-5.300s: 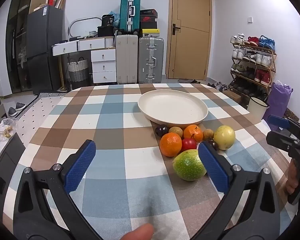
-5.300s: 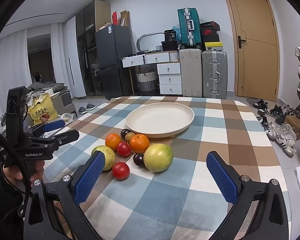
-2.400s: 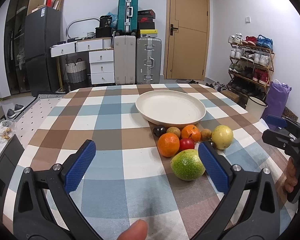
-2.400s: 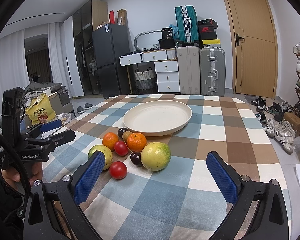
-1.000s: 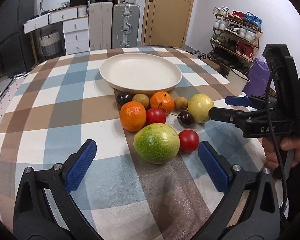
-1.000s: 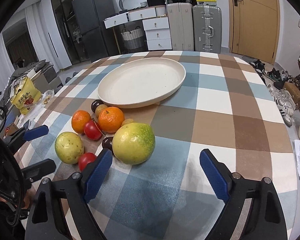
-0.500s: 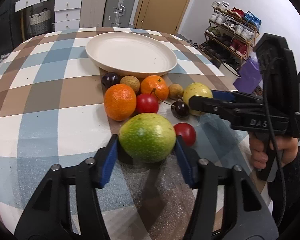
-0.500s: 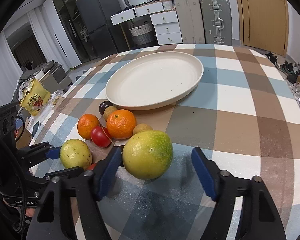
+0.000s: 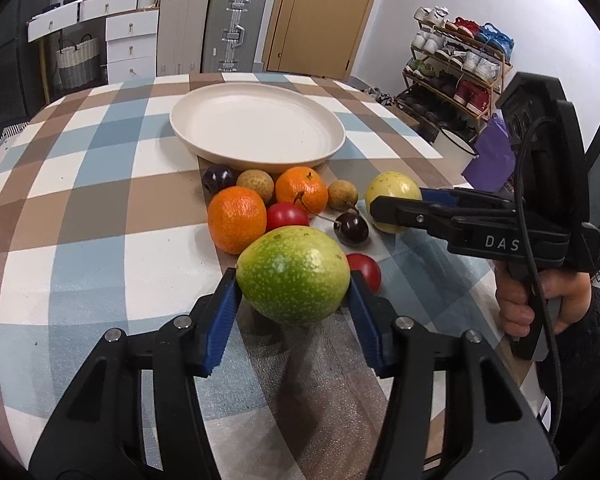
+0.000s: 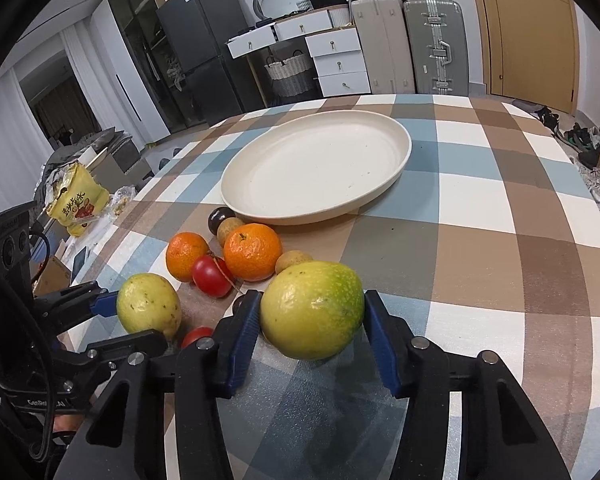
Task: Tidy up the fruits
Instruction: 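Grasp the green pomelo with the left tool while the right tool grasps the yellow passion fruit, then lower the green pomelo into the white plate with the left tool while the right tool places the yellow fruit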
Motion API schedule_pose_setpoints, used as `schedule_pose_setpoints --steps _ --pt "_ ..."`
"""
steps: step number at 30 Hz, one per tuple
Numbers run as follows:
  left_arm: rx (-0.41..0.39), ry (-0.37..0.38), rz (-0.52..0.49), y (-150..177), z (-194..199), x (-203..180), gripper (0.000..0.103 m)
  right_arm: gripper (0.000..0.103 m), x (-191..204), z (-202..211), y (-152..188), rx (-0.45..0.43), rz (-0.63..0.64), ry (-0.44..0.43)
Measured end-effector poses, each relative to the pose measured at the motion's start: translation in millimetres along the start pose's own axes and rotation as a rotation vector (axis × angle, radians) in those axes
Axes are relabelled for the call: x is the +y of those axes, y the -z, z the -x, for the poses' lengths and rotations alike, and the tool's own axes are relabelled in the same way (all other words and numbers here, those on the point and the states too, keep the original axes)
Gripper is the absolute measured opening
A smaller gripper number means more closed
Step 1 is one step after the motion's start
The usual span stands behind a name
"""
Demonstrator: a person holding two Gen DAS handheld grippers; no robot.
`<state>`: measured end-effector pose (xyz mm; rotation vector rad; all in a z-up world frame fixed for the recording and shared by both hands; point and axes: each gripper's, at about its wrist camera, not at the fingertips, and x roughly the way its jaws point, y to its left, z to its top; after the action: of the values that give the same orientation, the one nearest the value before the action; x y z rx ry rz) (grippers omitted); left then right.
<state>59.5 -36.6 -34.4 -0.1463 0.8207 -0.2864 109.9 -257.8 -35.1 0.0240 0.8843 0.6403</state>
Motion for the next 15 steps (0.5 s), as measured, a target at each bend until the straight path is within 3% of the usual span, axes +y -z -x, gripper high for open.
schedule_pose_setpoints --steps 15 --pt "-0.142 -0.075 -0.019 -48 32 12 0.051 0.052 12 38 -25 -0.138 0.033 -0.032"
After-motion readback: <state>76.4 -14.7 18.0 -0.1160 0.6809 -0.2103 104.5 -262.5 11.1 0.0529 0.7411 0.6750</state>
